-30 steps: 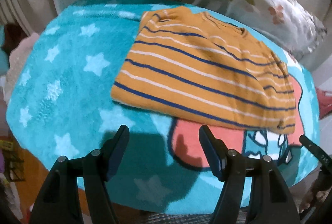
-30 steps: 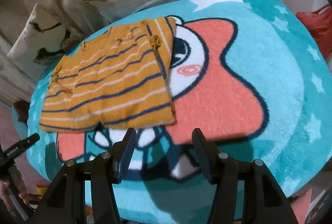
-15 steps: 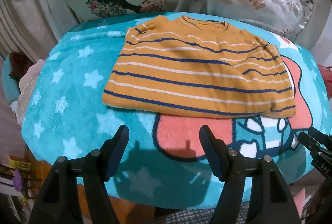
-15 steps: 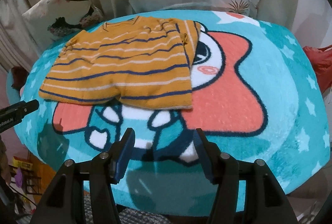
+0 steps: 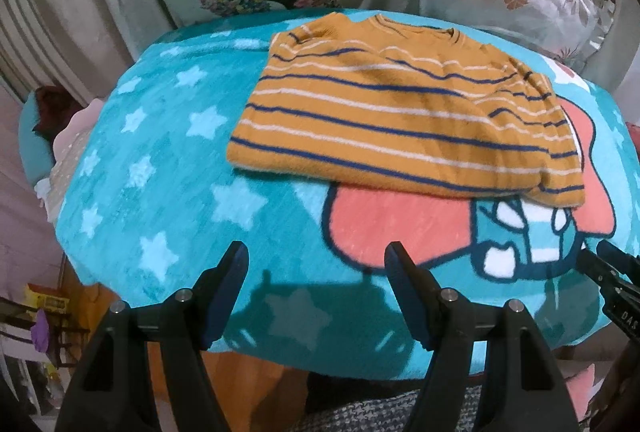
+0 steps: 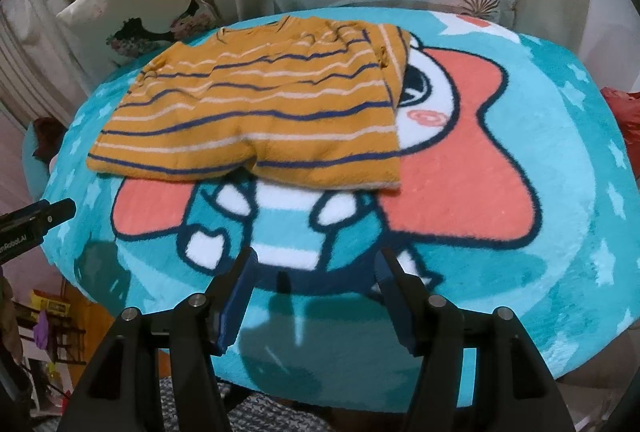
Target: Fold small clothes
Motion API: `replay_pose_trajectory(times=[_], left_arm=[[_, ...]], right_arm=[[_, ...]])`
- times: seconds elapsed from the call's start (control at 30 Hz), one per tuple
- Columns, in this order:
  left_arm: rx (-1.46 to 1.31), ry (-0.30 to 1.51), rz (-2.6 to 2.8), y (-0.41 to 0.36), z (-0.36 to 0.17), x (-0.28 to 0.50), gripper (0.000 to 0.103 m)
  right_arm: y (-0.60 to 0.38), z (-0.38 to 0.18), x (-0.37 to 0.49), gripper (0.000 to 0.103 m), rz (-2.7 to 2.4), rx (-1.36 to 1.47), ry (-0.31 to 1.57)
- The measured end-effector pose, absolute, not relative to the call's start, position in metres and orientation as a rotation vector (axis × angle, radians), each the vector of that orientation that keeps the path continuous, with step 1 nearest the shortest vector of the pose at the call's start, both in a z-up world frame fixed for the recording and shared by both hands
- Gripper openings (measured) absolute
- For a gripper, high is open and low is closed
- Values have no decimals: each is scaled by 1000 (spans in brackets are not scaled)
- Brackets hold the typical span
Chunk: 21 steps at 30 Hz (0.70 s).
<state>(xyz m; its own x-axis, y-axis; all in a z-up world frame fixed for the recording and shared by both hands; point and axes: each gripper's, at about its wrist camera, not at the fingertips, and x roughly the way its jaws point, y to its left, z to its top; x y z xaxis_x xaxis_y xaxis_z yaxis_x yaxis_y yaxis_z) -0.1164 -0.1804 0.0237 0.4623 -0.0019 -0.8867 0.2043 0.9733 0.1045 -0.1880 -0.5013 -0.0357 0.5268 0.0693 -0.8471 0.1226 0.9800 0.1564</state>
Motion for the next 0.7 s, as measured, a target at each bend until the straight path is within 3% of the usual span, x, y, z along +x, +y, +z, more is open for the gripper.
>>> replay_pose_trajectory(times=[0.37,0.7], left_arm=[[189,1105,-152,-169,19,-103,70],[183,1133,-191,-133,11,-46,70]], right_arm=[[-489,-36,-183,66,-49,200,1014],[-440,-33,-141,66,-87,192,1027]])
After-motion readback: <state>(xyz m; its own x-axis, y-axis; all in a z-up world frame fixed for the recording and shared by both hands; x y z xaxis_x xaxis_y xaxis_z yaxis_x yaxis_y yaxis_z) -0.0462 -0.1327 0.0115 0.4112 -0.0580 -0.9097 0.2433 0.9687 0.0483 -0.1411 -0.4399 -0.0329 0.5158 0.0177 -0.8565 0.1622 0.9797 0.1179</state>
